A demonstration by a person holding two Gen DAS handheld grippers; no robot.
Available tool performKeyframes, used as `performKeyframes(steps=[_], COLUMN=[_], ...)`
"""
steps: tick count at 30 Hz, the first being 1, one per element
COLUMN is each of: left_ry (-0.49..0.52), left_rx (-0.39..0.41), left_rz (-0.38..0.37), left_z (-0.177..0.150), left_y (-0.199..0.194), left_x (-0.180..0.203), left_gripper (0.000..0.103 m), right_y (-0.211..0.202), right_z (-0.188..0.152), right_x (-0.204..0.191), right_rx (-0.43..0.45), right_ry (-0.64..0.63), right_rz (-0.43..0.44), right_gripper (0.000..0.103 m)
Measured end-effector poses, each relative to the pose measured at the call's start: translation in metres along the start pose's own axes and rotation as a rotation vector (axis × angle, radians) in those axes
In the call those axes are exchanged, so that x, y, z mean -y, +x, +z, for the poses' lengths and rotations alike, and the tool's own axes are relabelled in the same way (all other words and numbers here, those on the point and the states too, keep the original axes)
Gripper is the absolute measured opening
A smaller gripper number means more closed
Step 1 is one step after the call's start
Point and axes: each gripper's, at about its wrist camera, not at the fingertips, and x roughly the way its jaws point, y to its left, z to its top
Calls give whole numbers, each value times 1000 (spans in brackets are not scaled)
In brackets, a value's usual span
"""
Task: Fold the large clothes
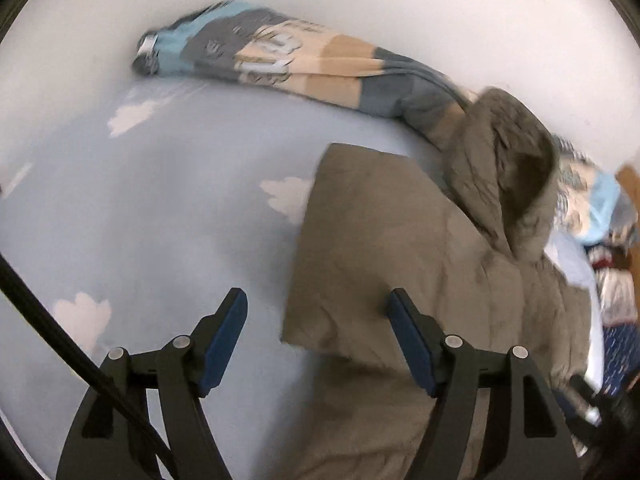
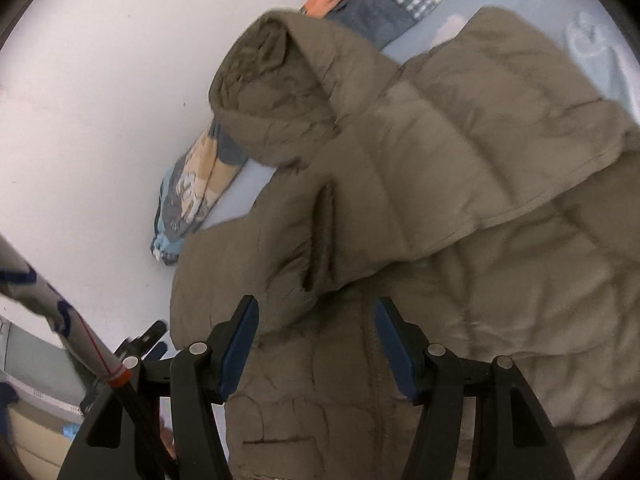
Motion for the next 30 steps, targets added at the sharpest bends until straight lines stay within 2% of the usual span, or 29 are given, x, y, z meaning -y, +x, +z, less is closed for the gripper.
performKeyframes(steps=[2,4,7,10,12,14,17,19,23,27,30], left_ry=[-59,-71,-64,-76,-84,-93,-101,-96,-41,33,94], left_rx=[-12,-11,-5,-29,-33,-38,-36,-35,-66,-83,-87], left_rz=[-29,-53,-42,-63,-62,-76,-111,-126,-142,-128,-101], left_z=[7,11,11,10,10,11,12,10,4,-6,-15], left_y=[7,9,9,15,14,15,12,11,20,29,35], left_x=[-7,-9,-16,-21,-24,-25,-23,-19,-2,20,35], left_gripper=[72,72,72,72,72,72,72,72,72,72,72], right_y=[13,23,34,47,53,51,26,4,-39,-46,-46], right_z=[-2,0,2,6,8,9,16,25,55,79,83], right_x=[-2,-2,-6,-10,-15,-21,-36,-47,-52,-28,-12], right_rx=[-22,-29,-22,-29,-20,-3,88,158,291,259,264], right_ry=[11,35,45,55,57,38,-32,-100,-214,-201,-211], right_rz=[10,10,21,33,8,-12,-76,-140,-334,-400,-476], right_gripper=[65,65,64,43,20,18,17,17,17,17,17])
